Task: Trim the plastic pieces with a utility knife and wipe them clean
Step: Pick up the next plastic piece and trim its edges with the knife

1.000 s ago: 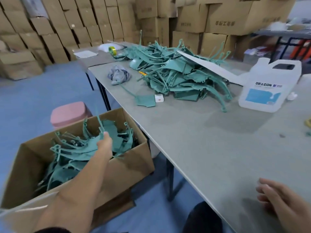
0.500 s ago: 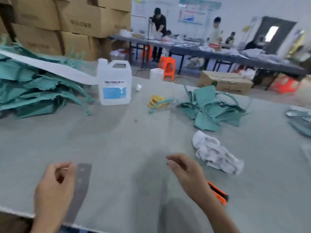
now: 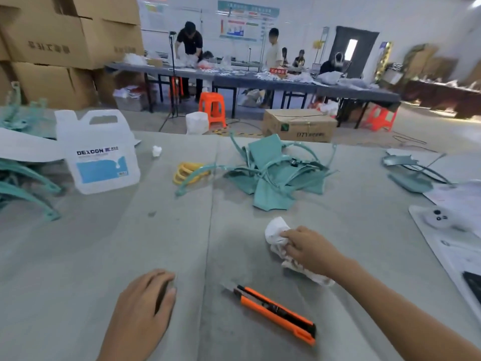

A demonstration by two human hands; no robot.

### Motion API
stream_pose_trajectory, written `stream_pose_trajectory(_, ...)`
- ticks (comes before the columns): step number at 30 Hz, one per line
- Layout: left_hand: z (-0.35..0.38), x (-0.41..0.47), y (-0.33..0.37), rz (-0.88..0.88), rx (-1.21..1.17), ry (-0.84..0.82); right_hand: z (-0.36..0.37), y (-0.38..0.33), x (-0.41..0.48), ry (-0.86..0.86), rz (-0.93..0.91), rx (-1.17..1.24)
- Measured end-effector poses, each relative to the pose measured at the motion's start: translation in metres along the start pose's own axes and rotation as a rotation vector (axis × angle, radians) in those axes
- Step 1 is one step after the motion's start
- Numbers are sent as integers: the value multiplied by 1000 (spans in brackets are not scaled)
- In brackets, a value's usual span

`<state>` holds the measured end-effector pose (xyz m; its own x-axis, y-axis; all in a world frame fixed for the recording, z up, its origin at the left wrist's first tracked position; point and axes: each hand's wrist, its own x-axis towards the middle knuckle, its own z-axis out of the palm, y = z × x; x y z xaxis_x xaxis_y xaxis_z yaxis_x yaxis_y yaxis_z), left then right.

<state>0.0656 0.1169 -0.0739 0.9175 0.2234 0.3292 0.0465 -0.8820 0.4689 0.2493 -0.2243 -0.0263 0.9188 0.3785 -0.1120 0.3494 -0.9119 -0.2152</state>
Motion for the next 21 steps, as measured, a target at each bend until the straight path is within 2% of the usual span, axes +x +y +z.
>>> stream_pose_trajectory(3,1,1,2,20,20,53,-12,34,0,174,127,-130)
stream_pose_trajectory(7,1,5,6,3,25,99,-30,67,1,89,298,-345)
stream_pose_trajectory(9,4,6,7,-3,31,95,-39,65,13,134,324,-400)
stream_pose_trajectory(10,5,6,8,-2,34,95,-43,60,24,189,314,-358)
stream_pose_trajectory(12,7,6,8,-8,31,83,-49,43,54,262,266,-114)
stream_pose_trajectory(16,6,8,5,0,11,103,-52,1,122,257,251,324)
stream_pose_trajectory(19,8,10,4,31,-7,140,-42,-14,159,186,312,320)
stream_pose_trajectory(21,9,11,2,45,-17,164,-36,-17,173,206,356,251)
